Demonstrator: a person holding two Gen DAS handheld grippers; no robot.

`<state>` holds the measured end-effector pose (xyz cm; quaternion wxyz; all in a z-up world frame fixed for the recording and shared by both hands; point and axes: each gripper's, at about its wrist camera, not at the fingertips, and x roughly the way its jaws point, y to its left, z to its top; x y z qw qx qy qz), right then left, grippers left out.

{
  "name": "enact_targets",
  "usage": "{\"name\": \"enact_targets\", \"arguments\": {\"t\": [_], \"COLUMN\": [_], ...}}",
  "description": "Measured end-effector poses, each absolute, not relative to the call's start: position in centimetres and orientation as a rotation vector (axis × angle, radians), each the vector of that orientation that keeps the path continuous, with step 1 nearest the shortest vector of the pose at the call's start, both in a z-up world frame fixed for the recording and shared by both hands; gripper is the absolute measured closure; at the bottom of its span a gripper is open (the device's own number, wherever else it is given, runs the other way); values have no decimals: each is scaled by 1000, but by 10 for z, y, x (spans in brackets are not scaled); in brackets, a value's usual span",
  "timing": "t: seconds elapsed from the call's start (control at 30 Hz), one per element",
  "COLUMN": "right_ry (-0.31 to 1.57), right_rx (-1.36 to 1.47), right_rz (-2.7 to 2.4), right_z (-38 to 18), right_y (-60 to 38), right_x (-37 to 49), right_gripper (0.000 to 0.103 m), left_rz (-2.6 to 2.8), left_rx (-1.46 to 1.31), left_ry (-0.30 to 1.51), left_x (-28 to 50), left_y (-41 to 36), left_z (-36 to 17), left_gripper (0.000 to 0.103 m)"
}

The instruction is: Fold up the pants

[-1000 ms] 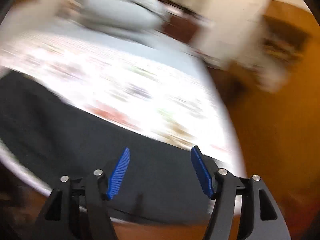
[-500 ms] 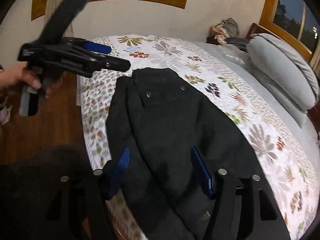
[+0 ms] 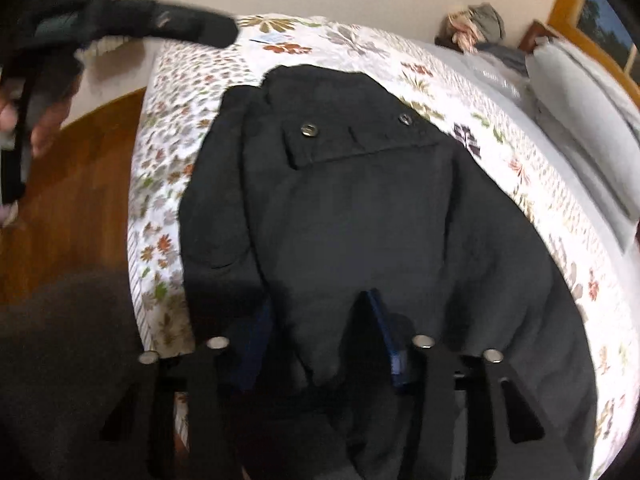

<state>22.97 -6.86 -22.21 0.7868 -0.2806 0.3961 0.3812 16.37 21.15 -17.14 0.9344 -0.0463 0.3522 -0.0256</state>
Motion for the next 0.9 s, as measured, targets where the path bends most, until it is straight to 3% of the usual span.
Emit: {"name": "enact_targets", "arguments": {"t": [0.03, 0.07, 0.1, 0.33, 0.57, 0.63, 0.7, 0.9], "right_ry": [863, 882, 895, 888, 928, 893, 843, 761], "right_rx": [-585, -549, -509, -373, -418, -393, -447, -555], "right_rz": [833, 851, 872, 1020, 994, 981, 968, 940], "right_z": [-220, -218, -214, -181, -201, -198, -195, -203], "right_y": [-70, -73, -76, -83, -75, -82, -86, -72], "right_x": [232, 235, 235, 221, 214, 214, 206, 203], "right_gripper": [71, 87, 92, 103, 103, 90, 44, 43], "left_rz": [-54, -55, -55, -29, -69, -85, -89, -74], "left_rx": [-88, -86, -87, -109, -81, -77, -71, -97], "left_ry": [718, 714, 711, 675, 655, 645, 641, 649], "left_x": [164, 165, 165, 165, 177, 178, 179, 175], "left_y": [210, 210, 210, 216, 197, 192, 189, 194], "left_z": [-172, -171, -170, -159, -147, -145, -144, -149], "left_gripper": [2, 2, 2, 2, 2, 2, 2, 2]}}
